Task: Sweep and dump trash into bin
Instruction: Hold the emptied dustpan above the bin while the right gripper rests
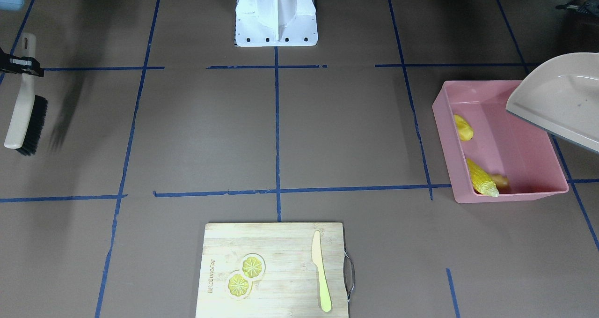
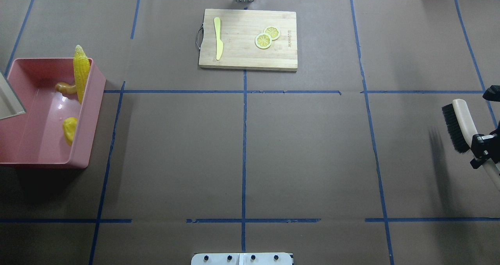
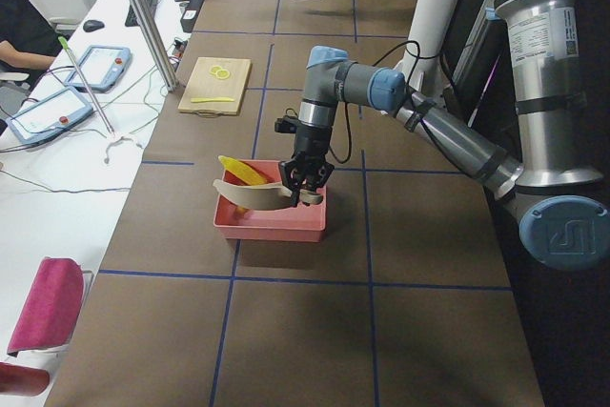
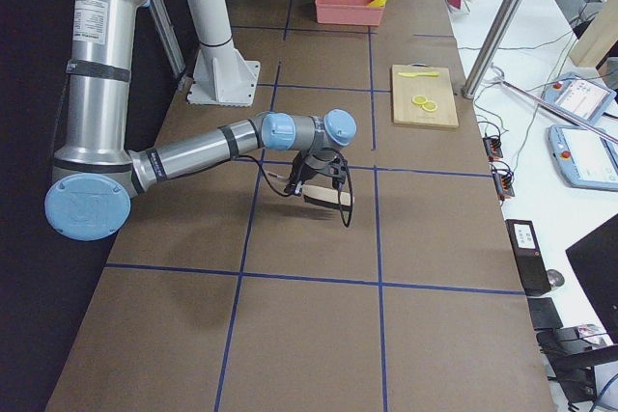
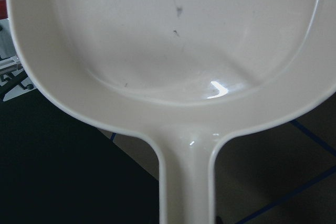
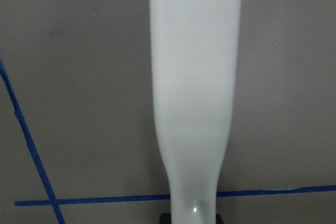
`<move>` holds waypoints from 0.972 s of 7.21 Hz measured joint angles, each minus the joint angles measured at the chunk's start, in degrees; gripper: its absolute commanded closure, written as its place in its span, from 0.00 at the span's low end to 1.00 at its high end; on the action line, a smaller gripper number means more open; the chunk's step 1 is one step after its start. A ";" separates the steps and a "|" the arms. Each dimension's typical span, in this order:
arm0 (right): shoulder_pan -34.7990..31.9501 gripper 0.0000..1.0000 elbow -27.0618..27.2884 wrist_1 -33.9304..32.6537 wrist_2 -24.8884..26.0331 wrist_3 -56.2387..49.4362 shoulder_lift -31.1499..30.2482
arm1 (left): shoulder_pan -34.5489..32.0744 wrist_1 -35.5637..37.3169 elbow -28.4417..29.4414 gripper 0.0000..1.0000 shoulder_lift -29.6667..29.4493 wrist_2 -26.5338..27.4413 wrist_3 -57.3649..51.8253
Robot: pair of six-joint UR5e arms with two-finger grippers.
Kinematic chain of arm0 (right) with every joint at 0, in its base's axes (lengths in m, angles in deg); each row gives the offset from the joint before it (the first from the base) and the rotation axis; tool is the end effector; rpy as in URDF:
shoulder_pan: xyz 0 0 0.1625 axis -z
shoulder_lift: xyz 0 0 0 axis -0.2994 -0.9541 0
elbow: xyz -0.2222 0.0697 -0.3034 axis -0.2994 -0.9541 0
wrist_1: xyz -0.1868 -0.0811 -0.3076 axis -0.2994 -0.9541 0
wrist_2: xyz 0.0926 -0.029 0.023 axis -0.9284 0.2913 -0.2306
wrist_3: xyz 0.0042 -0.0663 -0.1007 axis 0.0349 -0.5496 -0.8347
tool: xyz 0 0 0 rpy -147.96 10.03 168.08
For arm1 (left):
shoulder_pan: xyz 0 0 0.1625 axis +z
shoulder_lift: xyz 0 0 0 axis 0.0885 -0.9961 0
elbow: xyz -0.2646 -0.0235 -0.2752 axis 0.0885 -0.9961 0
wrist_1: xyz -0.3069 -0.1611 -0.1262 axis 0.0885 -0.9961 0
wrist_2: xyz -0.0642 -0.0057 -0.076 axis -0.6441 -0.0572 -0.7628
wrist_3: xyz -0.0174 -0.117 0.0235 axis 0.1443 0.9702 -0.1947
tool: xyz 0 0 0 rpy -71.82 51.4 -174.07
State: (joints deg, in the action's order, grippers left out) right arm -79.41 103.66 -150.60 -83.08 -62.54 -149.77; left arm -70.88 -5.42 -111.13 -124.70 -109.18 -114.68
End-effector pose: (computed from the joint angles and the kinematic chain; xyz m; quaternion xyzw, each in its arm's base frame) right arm -0.1426 -0.3490 0.5193 -0.2068 -0.3886 -0.0409 0.8970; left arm 0.0172 -0.3549 0.4419 0.1007 0.0125 0.4269 0.8986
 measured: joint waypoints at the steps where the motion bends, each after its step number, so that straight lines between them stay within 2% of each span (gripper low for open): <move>1: 0.51 0.99 -0.47 0.99 0.14 0.02 -0.01 | 0.13 -0.03 -0.11 1.00 -0.10 -0.14 0.00; 3: 1.57 0.99 -3.75 6.71 1.75 0.53 -0.02 | 0.36 -0.43 -0.40 1.00 -0.53 -1.89 0.01; 5: 3.16 0.99 -6.28 13.85 5.39 6.82 0.01 | 0.41 -0.56 -1.48 1.00 -0.95 -4.45 -0.06; 7: 5.10 0.99 -7.32 17.72 7.47 12.74 -0.03 | 0.41 -0.53 -2.06 1.00 -1.85 -6.66 -0.04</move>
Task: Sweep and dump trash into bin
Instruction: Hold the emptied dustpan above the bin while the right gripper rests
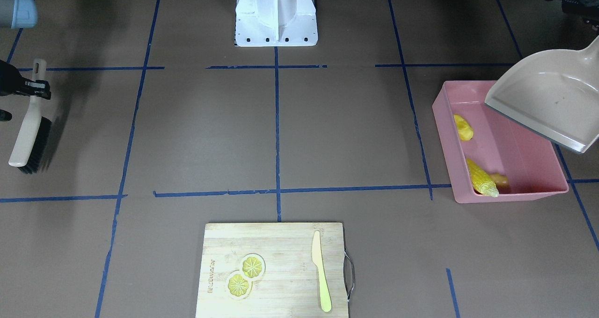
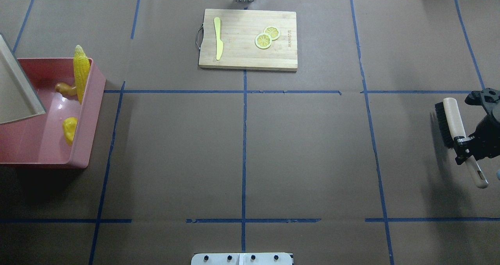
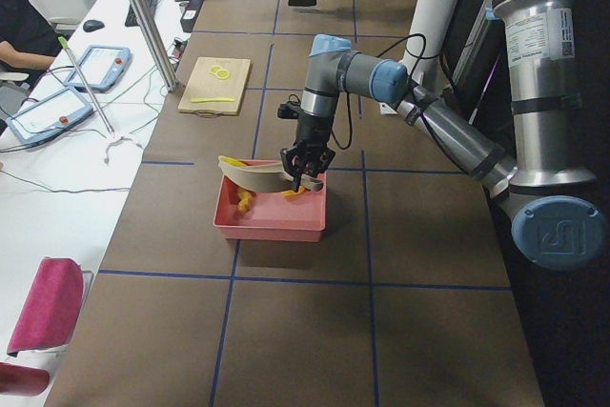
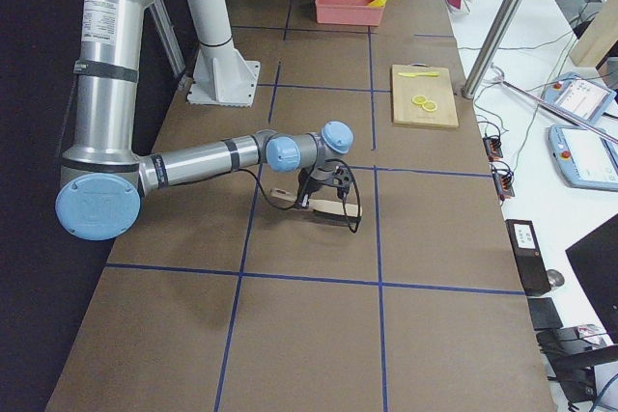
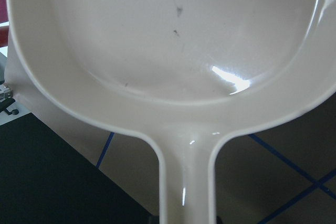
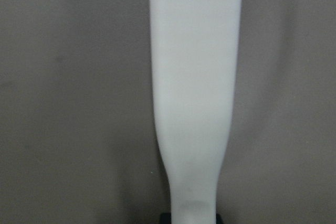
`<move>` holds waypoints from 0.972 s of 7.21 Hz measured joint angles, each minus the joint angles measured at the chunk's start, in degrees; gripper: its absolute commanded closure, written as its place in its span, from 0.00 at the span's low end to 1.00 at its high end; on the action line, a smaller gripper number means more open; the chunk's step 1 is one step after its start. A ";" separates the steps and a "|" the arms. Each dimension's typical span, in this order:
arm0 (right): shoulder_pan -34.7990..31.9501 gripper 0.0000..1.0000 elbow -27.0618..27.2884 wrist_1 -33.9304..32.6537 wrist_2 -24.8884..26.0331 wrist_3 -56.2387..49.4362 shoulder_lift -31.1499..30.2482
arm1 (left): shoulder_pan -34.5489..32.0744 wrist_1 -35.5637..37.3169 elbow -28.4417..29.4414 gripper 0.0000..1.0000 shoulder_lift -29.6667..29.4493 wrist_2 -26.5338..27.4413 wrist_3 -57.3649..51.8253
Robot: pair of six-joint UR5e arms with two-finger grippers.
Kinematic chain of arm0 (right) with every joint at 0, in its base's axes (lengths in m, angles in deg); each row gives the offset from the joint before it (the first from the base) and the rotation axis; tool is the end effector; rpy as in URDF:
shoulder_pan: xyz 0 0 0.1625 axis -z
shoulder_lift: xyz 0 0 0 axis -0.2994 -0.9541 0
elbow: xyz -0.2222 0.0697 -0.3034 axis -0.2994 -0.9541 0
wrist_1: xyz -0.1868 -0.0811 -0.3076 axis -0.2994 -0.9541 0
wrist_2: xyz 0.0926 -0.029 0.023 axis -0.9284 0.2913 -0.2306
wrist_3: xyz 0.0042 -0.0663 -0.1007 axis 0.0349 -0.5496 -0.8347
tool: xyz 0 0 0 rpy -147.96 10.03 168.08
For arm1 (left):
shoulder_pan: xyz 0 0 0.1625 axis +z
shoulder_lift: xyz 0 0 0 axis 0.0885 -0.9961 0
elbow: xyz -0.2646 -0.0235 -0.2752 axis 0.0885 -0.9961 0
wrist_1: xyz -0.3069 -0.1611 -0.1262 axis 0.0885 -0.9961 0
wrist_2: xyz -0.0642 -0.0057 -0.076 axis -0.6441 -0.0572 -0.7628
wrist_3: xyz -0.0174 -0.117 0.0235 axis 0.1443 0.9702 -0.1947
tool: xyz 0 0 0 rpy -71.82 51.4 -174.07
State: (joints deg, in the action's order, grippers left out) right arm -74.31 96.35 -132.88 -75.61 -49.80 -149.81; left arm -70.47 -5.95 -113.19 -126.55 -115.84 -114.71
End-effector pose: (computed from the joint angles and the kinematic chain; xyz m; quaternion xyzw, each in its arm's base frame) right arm -0.1777 -0.3611 0.5554 -0.1624 -0.3475 -0.0170 0.9233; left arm 0.0346 -0.3537 0.4143 0.1397 0.0696 0.4350 0.8868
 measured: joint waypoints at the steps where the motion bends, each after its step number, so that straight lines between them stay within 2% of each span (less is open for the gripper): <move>1: 0.77 0.99 -0.26 0.56 0.29 1.01 -0.02 | 0.00 0.05 -0.24 1.00 -1.22 -2.29 0.10; 4: 2.18 0.95 -0.67 0.83 0.27 1.52 0.01 | 0.00 0.41 -0.70 1.00 -4.60 -5.46 0.57; 5: 2.54 0.66 -0.97 0.84 0.24 1.53 0.01 | 0.00 0.44 -0.73 1.00 -5.61 -6.65 0.69; 6: 3.04 0.15 -1.31 0.87 0.22 1.49 0.10 | 0.00 0.47 -0.74 1.00 -6.37 -7.57 0.77; 7: 3.52 0.01 -1.64 0.90 0.21 1.40 0.23 | 0.00 0.51 -0.73 1.00 -6.67 -7.98 0.80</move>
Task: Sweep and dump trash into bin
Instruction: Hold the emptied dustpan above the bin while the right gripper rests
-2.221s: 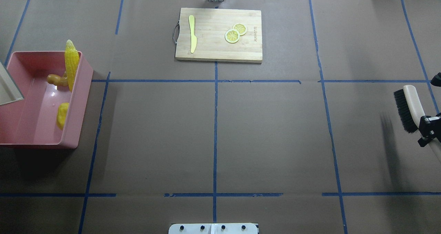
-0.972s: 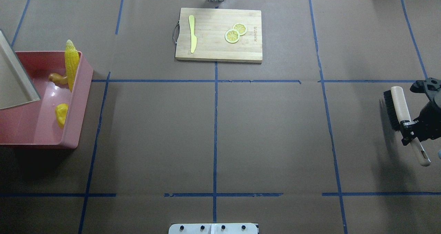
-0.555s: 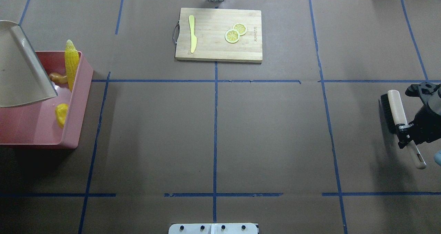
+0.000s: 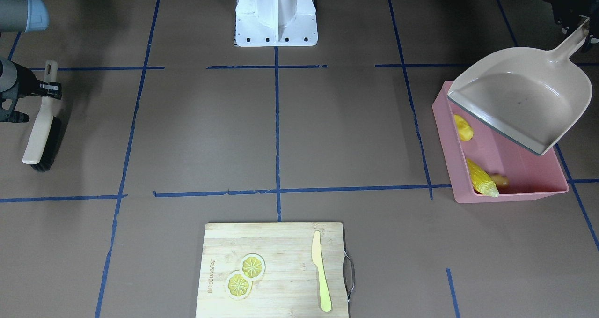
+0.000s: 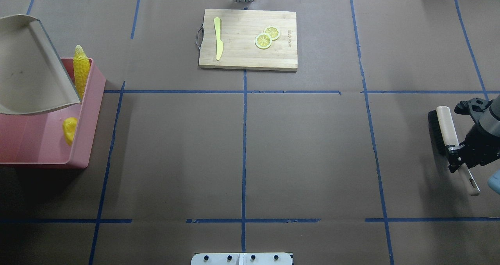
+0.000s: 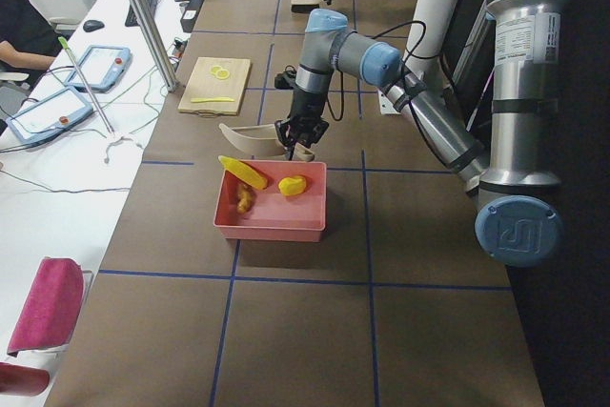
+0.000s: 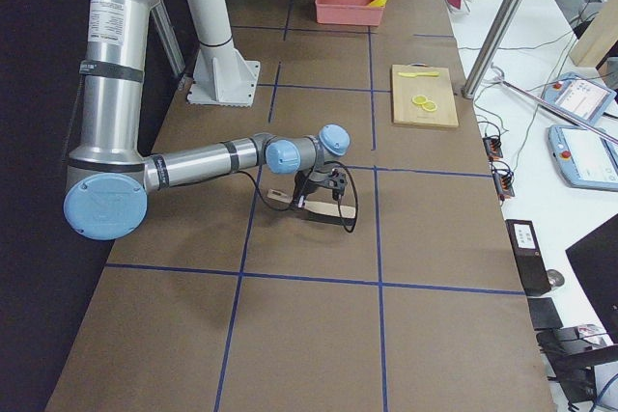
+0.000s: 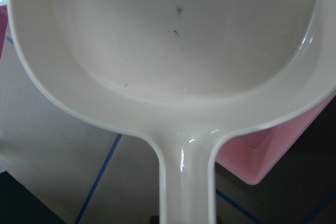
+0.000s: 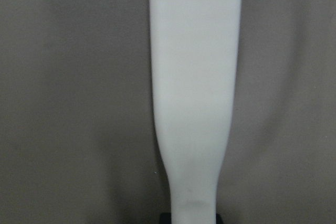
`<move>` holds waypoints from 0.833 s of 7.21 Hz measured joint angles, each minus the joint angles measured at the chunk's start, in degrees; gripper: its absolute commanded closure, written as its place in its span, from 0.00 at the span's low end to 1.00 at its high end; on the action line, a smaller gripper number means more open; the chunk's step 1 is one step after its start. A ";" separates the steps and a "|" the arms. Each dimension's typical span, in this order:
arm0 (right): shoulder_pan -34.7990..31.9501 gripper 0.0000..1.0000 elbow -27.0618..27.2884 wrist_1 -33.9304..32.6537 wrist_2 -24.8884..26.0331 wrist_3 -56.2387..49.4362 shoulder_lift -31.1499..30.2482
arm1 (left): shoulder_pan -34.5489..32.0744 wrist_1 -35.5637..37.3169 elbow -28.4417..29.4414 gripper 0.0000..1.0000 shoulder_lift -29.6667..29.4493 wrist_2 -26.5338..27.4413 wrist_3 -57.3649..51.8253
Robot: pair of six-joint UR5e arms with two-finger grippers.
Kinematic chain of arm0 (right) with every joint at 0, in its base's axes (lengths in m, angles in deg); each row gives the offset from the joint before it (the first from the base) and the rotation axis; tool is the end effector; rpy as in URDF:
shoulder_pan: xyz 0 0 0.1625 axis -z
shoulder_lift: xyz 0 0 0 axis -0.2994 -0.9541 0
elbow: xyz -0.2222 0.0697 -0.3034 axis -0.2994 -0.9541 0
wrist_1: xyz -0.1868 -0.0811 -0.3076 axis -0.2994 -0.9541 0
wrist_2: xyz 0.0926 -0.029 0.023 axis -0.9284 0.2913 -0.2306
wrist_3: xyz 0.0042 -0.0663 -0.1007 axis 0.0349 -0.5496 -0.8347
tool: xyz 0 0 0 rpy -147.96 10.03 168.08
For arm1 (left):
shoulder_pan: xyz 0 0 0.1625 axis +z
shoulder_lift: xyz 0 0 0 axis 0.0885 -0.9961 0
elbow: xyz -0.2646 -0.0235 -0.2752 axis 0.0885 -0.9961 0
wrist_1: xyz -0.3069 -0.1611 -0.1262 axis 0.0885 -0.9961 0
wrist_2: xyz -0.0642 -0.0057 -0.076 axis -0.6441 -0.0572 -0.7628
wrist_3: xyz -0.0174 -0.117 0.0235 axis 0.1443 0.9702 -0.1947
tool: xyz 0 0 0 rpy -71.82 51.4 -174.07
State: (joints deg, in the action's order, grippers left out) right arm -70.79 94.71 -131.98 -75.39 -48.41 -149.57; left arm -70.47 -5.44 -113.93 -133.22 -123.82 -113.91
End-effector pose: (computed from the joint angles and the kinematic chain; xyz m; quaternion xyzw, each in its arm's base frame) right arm -0.2006 -0.3516 0.5652 -0.1794 -0.3365 -0.0324 0.9239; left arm 0.0589 -0.3675 0.3666 0.1976 0.1371 0.4377 0.8663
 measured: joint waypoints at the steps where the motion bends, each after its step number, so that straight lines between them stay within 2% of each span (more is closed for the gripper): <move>1: 0.23 0.01 -0.20 0.02 0.01 -0.05 0.13 | 0.00 0.02 0.01 1.00 -0.11 -0.15 0.01; 3: 0.33 0.00 -0.27 0.05 0.07 -0.06 0.26 | 0.09 -0.03 -0.03 1.00 -0.59 -0.95 0.02; 6: -2.24 0.00 2.02 0.81 0.30 0.03 0.87 | 1.60 -0.34 -0.08 1.00 -4.32 -5.68 0.00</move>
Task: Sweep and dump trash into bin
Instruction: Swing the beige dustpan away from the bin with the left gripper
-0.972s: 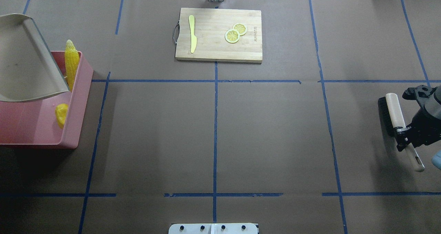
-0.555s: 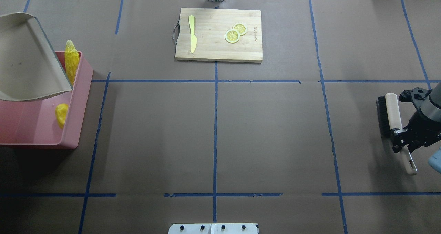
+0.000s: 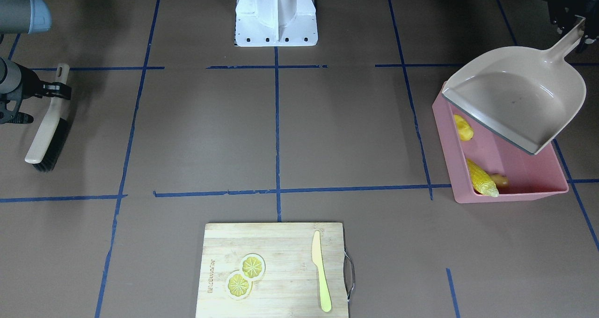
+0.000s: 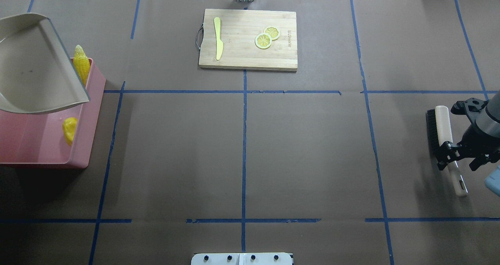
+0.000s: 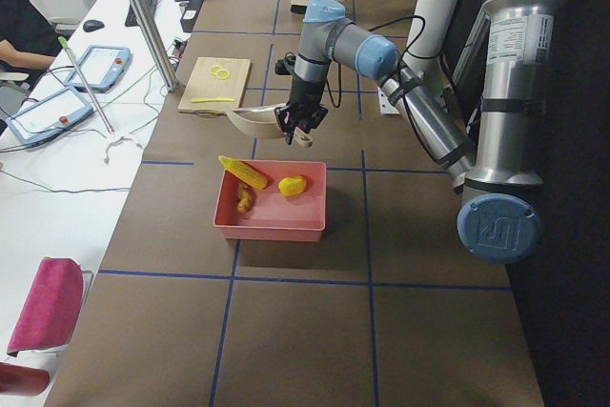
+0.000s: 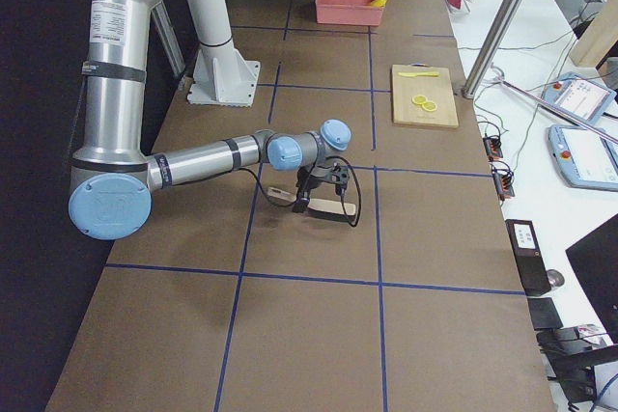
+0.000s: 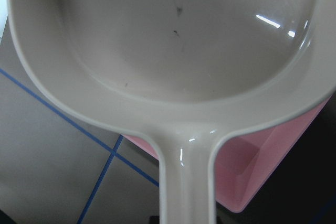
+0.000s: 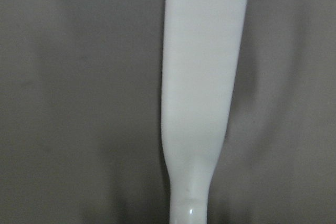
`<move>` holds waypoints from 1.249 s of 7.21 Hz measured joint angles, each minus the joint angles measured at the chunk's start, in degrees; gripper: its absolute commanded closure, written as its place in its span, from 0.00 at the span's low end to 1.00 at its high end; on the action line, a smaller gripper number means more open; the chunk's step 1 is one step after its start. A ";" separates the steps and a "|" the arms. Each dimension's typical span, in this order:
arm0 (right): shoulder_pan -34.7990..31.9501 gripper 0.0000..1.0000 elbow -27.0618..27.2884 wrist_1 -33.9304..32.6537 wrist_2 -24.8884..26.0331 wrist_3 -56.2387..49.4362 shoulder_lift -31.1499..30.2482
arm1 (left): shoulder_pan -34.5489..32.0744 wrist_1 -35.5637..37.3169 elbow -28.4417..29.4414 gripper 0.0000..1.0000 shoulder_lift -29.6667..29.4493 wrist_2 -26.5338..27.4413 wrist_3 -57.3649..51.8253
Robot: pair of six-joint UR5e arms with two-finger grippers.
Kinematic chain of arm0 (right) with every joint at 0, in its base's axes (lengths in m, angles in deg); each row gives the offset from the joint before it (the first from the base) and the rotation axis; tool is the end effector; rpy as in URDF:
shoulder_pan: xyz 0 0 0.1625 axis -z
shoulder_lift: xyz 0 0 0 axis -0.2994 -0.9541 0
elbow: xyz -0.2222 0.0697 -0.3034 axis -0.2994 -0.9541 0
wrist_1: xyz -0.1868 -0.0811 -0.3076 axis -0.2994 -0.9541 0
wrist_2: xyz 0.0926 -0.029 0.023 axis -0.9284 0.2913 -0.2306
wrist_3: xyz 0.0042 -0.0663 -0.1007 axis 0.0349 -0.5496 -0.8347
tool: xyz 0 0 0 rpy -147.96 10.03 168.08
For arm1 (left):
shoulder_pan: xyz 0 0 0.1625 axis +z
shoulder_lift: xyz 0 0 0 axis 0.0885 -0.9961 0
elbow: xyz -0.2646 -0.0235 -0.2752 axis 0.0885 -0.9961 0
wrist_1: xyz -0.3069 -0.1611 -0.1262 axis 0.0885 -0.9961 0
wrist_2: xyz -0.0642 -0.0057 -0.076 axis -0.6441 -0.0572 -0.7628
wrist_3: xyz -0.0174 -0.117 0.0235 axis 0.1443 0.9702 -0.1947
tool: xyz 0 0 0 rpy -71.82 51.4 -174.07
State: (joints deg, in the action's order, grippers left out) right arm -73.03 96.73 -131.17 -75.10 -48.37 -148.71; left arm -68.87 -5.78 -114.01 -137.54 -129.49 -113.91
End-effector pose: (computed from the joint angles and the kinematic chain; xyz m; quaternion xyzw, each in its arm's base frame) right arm -0.1905 -0.3654 0.5421 -0.1466 -0.3543 -0.0260 0.9232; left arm 0.0848 -0.3721 0.3342 0.2334 0.1862 0.4580 0.8373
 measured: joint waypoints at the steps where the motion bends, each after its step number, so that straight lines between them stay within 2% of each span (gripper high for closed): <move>1: -3.03 0.00 1.13 0.48 0.03 -0.01 0.71 | 2.19 -0.14 0.12 1.00 -1.83 -0.89 -0.06; 4: -10.39 0.00 2.35 1.52 0.03 -0.05 4.64 | 11.09 -0.27 2.96 1.00 -7.74 -1.02 -0.62; 7: -15.31 0.00 4.09 3.67 -0.06 -0.39 6.53 | 18.35 -0.97 10.65 1.00 -14.72 -0.94 -0.93; 9: -16.32 0.00 4.15 4.07 -0.25 -0.69 7.28 | 21.62 -7.01 18.00 1.00 -18.33 -1.05 -0.94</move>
State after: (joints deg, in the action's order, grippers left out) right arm -89.36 100.88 -127.09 -75.35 -49.06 -141.42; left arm -47.25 -12.80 -96.00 -155.87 -130.54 -114.85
